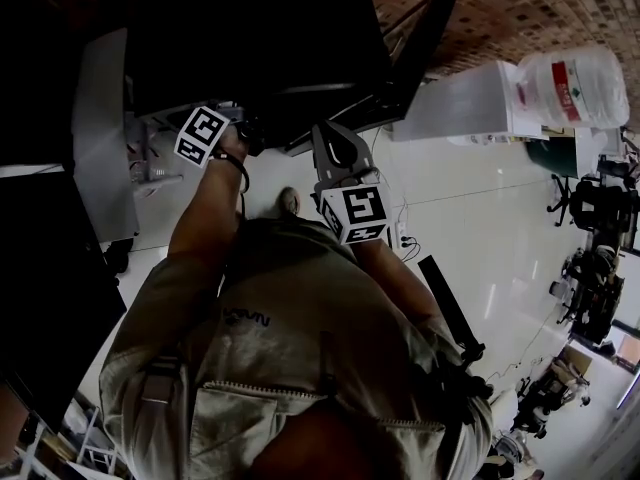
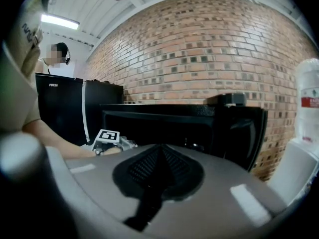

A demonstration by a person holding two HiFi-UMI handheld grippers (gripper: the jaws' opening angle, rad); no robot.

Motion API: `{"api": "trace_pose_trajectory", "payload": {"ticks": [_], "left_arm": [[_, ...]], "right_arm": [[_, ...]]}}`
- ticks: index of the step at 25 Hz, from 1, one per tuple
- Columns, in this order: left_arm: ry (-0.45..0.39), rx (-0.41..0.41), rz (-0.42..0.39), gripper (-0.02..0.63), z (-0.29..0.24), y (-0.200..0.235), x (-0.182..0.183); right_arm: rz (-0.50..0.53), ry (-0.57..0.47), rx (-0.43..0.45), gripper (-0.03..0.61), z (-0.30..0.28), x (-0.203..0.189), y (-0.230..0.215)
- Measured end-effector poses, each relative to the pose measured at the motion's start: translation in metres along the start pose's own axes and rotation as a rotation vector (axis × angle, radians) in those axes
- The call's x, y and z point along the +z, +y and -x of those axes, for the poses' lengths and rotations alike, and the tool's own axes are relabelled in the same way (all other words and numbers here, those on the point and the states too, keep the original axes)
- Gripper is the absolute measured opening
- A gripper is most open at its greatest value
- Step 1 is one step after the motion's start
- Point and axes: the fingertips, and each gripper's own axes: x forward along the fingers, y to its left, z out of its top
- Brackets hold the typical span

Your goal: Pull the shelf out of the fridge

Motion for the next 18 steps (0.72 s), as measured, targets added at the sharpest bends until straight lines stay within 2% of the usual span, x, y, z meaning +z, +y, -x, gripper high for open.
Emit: {"api": "trace_pose_trajectory", "payload": {"ticks": [1,5,11,18], "left_arm": [[0.001,0.002,0.004,0.055,-0.001,-0.001,0.0],[-0.017,0.006,0.057,0.043,-0.001,0.0,-0.001],[-0.055,-0.071,0.17,0.022,0.007,-0.014,0.001],[-0.047,-0.098,0.185,0.02,0.03,-0.026,-0.005]], "right_arm": [[-0.001,0.007,-0.001,0.002,0.001,-0.002,-0.001],[-0.003,0.024,0.002,0.002,0.004,-0.008,-0.001],[-0.015,0.022,-0.003,0.001,0.009,-0.011,-0.006],[-0.023,0.0,0.011,0.002,0.014,-0.01,-0.002]]}}
